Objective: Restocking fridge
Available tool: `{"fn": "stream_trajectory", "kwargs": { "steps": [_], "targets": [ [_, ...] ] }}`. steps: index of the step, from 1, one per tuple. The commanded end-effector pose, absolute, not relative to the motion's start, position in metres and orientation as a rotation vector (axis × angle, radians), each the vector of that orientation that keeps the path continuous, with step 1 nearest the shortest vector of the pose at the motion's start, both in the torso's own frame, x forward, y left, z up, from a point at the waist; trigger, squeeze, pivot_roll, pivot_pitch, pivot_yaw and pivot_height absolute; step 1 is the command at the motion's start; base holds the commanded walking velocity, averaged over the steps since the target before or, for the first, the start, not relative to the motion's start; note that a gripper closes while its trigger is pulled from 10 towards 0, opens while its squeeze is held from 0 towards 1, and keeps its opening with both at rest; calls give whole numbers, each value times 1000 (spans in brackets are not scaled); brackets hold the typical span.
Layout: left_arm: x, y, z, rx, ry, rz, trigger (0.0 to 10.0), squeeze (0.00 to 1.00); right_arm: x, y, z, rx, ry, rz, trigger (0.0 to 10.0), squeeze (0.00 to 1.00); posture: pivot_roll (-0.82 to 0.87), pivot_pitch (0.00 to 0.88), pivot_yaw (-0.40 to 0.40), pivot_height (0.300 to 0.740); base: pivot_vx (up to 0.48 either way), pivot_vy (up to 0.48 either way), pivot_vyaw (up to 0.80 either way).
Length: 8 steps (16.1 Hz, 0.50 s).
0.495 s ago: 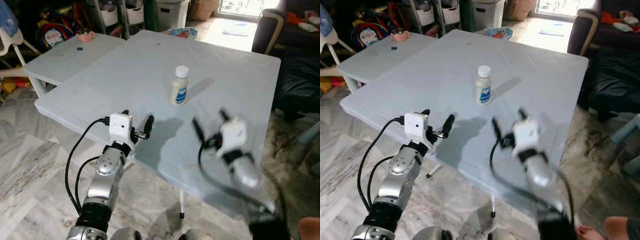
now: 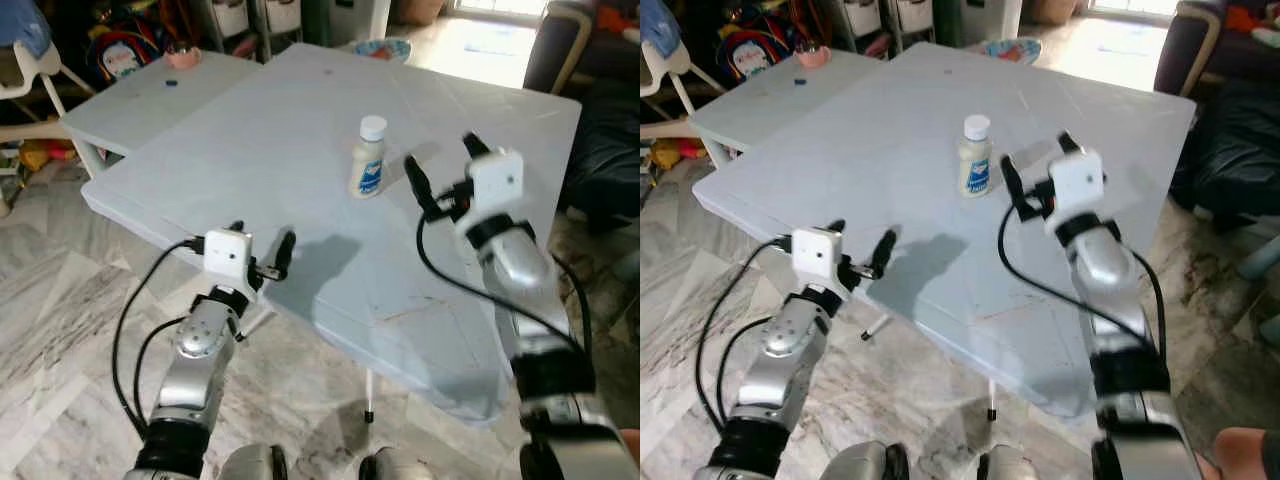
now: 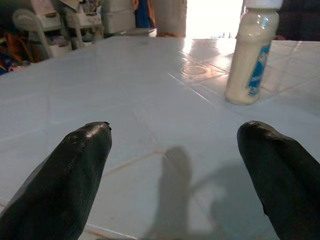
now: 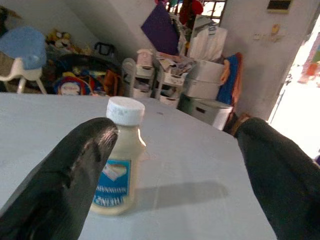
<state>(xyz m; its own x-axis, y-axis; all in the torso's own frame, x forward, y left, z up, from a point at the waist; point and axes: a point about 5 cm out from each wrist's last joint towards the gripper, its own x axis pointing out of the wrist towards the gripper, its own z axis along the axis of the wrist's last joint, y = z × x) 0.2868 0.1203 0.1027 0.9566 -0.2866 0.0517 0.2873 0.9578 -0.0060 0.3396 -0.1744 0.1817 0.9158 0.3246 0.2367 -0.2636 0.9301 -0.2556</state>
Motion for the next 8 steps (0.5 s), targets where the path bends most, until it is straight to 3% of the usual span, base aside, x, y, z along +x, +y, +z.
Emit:
{"fn": "stream_trajectory", "kwargs": {
  "steps": [1, 8],
  "targets": [
    [284, 127, 103, 19, -34, -280, 10000, 0, 346, -170, 186, -196, -273, 352, 10000, 0, 37, 126, 77, 740, 0, 0, 0],
    [268, 136, 105, 48, -1, -274, 10000, 0, 370, -145, 209, -242, -303, 484, 10000, 0, 106, 178, 91, 740, 0, 0, 0]
  ]
}}
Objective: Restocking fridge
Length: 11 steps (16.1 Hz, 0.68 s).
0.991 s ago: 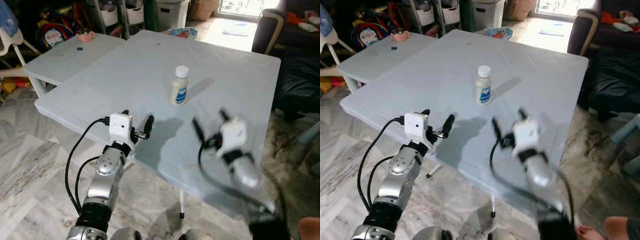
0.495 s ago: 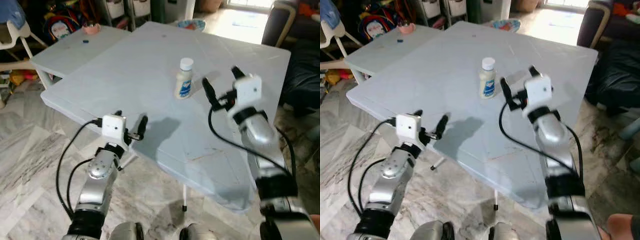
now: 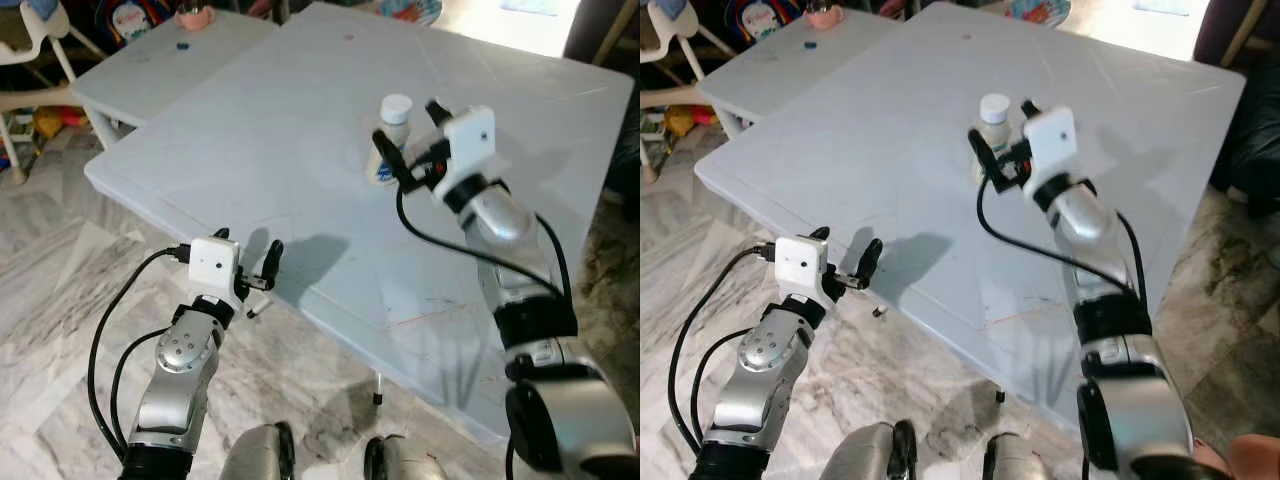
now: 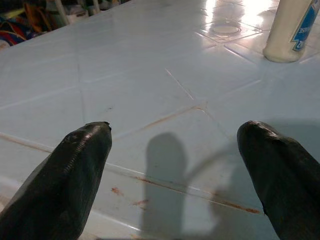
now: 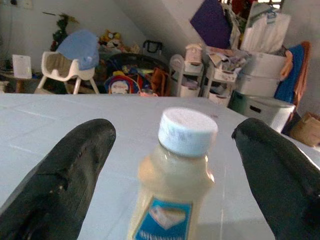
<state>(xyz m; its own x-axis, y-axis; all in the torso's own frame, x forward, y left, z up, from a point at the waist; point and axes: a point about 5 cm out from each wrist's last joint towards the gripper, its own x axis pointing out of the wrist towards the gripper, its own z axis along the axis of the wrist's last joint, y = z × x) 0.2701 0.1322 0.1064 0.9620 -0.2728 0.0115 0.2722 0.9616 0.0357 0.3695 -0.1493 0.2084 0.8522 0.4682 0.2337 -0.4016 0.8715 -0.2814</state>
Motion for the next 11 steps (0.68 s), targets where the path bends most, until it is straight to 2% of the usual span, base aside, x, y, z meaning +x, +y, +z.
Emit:
{"fn": "stream_trajectory", "kwargs": {
  "steps": [1, 8, 9, 11],
  "targets": [
    [268, 137, 106, 51, 1, -271, 10000, 0, 373, -144, 211, -256, -309, 487, 10000, 0, 113, 181, 94, 740, 0, 0, 0],
    [263, 145, 108, 68, 34, -257, 10000, 0, 392, -145, 224, -276, -321, 401, 10000, 0, 147, 193, 103, 740, 0, 0, 0],
    [263, 144, 109, 70, 36, -261, 10000, 0, 394, -140, 227, -276, -331, 416, 8941, 0, 154, 195, 104, 740, 0, 0, 0],
    [264, 146, 112, 74, 34, -256, 10000, 0, 398, -133, 232, -271, -335, 420, 0, 0, 166, 199, 104, 740, 0, 0, 0]
  ]
}}
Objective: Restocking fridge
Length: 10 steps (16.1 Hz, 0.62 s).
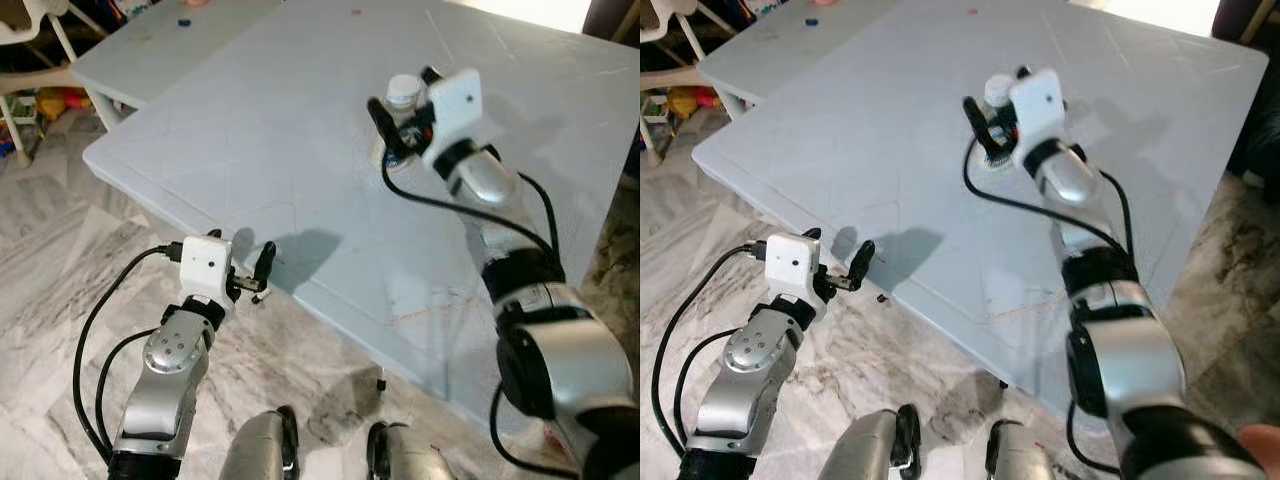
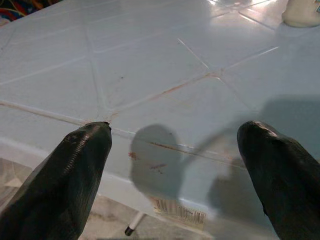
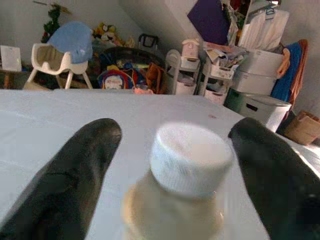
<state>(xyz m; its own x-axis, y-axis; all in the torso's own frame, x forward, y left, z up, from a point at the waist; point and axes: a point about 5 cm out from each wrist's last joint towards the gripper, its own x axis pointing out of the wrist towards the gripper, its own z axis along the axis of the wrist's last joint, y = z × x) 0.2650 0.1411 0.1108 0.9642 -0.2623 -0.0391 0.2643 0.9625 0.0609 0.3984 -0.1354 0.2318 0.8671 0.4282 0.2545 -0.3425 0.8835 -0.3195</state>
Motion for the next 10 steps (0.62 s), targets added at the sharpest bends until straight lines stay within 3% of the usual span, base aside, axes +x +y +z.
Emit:
{"fn": "stream_trajectory", "kwargs": {
  "steps": [1, 10],
  "targets": [
    [263, 148, 112, 77, 35, -251, 10000, 0, 400, -130, 235, -276, -337, 416, 0, 0, 170, 200, 104, 740, 0, 0, 0],
    [262, 146, 112, 82, 55, -266, 10000, 0, 413, -132, 238, -193, -242, 302, 0, 0, 172, 193, 106, 740, 0, 0, 0]
  ]
}}
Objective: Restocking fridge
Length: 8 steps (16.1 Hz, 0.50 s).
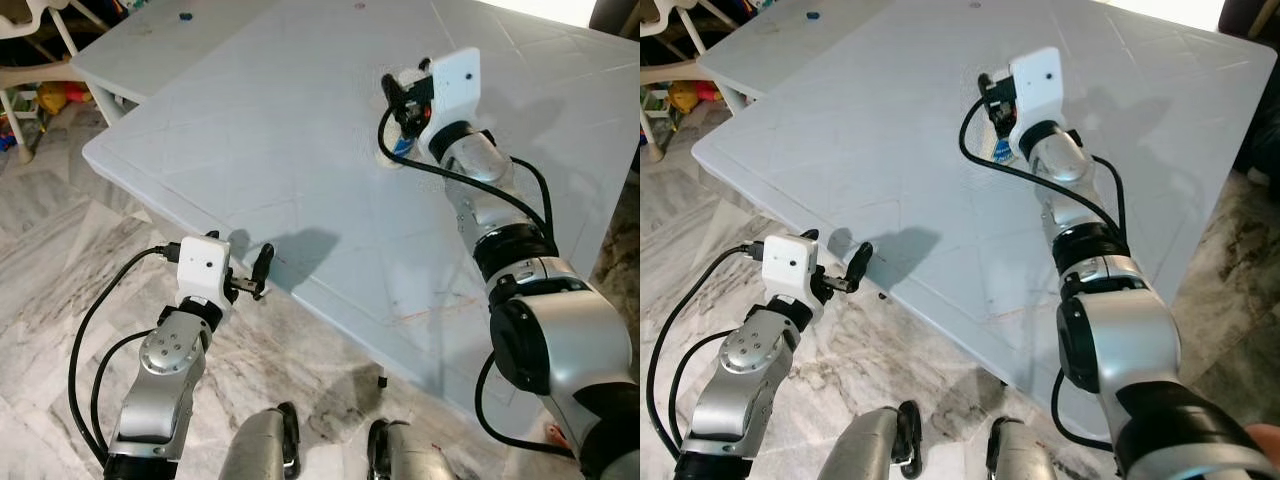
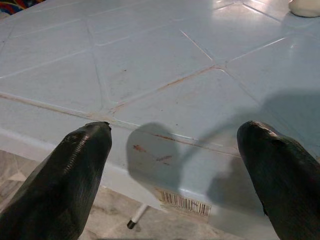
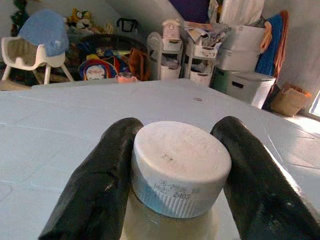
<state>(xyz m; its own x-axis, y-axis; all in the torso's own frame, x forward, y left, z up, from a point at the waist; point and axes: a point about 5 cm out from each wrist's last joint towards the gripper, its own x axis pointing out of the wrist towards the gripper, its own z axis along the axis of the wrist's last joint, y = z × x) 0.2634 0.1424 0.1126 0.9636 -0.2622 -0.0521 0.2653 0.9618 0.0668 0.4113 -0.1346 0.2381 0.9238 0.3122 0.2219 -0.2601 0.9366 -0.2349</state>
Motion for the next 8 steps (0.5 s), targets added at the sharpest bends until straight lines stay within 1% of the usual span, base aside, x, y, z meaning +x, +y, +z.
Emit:
{"fn": "stream_trajectory", "kwargs": {
  "steps": [1, 6, 7, 8],
  "targets": [
    [263, 145, 111, 83, 58, -267, 10000, 0, 413, -132, 234, -184, -217, 299, 39, 0, 171, 192, 105, 740, 0, 0, 0],
    [266, 143, 110, 84, 62, -274, 10000, 0, 413, -134, 224, -185, -162, 308, 39, 0, 164, 177, 102, 740, 0, 0, 0],
    [266, 141, 109, 84, 65, -275, 10000, 0, 413, -134, 222, -158, -148, 318, 0, 0, 158, 168, 100, 740, 0, 0, 0],
    [268, 142, 107, 100, 80, -246, 10000, 0, 412, -134, 221, -155, -154, 334, 0, 0, 152, 159, 99, 740, 0, 0, 0]
  ]
}}
